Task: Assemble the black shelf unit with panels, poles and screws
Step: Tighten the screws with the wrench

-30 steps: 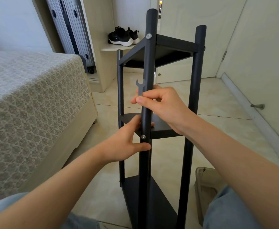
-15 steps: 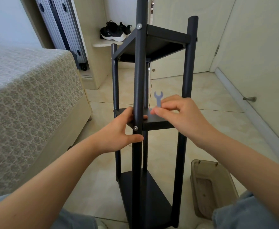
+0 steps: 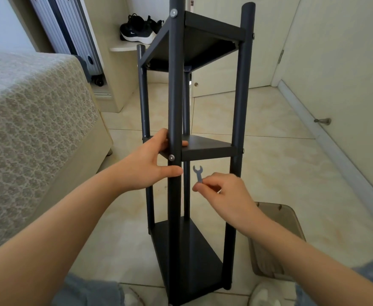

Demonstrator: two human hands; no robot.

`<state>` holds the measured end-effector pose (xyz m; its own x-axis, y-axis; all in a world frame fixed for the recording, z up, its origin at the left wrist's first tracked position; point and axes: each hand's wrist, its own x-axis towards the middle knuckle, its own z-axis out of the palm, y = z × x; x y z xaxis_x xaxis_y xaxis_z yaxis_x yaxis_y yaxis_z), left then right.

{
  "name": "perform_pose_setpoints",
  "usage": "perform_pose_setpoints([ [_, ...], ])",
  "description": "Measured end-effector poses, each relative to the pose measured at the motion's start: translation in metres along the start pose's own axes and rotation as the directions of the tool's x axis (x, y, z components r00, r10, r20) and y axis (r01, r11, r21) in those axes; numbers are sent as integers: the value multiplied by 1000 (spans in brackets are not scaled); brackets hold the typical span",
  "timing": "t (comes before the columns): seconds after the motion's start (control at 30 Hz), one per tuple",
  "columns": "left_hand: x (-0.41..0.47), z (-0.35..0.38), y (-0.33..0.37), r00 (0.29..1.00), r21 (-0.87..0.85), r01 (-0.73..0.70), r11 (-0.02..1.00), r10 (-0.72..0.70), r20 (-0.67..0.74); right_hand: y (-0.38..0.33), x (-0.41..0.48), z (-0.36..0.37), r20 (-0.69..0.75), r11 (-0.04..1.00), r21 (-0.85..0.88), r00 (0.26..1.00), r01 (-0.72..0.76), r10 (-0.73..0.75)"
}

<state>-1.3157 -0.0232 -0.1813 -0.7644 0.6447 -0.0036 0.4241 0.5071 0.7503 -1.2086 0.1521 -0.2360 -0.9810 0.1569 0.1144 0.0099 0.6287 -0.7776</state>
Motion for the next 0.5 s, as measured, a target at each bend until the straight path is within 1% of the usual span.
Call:
perform_pose_setpoints([
  [0.23, 0, -6, -1, 1000, -8, 2, 1000, -2, 8, -5, 5, 24, 37, 995, 83, 998, -50, 47],
  [0.5, 4, -8, -2, 1000, -5, 18, 1000, -18, 16, -12, 23, 23, 4, 987, 151, 999, -52, 52],
])
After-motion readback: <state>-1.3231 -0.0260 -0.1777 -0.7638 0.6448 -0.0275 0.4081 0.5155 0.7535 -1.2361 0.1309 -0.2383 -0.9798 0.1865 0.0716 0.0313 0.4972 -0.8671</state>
